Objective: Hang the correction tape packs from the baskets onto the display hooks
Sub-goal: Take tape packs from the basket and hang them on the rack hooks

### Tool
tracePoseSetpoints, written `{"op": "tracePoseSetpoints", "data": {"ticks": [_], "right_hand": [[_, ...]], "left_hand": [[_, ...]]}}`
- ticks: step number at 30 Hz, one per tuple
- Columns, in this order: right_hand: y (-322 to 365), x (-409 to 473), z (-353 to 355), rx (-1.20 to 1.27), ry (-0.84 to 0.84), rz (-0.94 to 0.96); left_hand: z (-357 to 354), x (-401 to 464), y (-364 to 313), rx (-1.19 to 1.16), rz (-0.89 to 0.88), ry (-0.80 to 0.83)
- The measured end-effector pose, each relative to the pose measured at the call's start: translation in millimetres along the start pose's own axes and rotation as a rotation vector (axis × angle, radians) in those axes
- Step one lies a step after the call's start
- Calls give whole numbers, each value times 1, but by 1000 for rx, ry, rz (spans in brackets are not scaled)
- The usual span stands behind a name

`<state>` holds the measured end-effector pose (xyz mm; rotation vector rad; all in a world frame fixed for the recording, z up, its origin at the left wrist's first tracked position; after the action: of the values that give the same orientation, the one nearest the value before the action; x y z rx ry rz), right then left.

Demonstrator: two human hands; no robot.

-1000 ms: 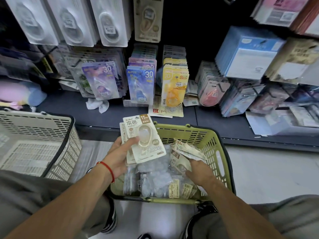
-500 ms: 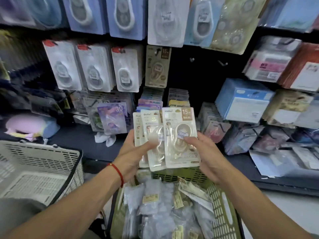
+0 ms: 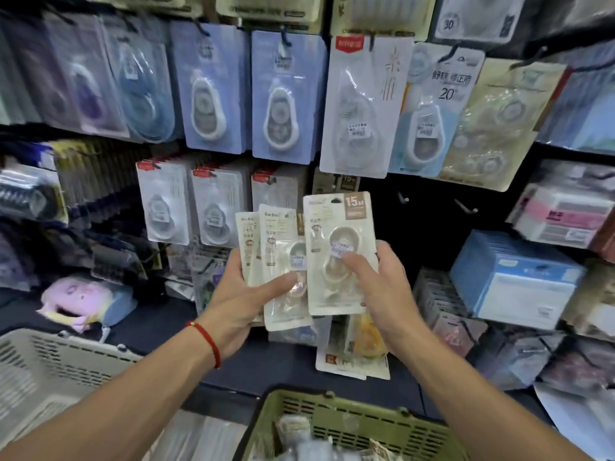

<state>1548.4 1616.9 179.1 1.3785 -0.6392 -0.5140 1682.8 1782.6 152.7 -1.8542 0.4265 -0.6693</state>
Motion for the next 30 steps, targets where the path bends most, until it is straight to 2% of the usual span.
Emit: {"op": "tracePoseSetpoints", "data": {"ticks": [4,16,20,24,27,30], "right_hand": [[2,19,-4,-34,-73,88],[-1,34,-7,-123,-140,131],[-14,34,-13,-121,-268,109],[-39,44,-28,-285,-368,129],[-45,80,-41,-361,-385,57],[-39,126,-41,-404,-364,-155]], "left_hand": [[11,1,-12,60,-71,-78],[21,1,-20,100,-159,-145],[24,3,-20,24,-154,-144],[27,6,-17,20,-174,-150],[26,6,-12,71,-219,-161],[23,8,-3,107,-244,-151]]}}
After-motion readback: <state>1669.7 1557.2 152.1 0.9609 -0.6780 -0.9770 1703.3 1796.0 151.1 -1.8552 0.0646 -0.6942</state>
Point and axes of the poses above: each hand's wrist, its own x-axis towards the middle knuckle, its own z-axis out of the back of the hand, y = z × x, the point moved 1 cm from there along x, towards the middle knuckle, and after that the axes turned 9 degrees about -z, right-handed, at the moved point
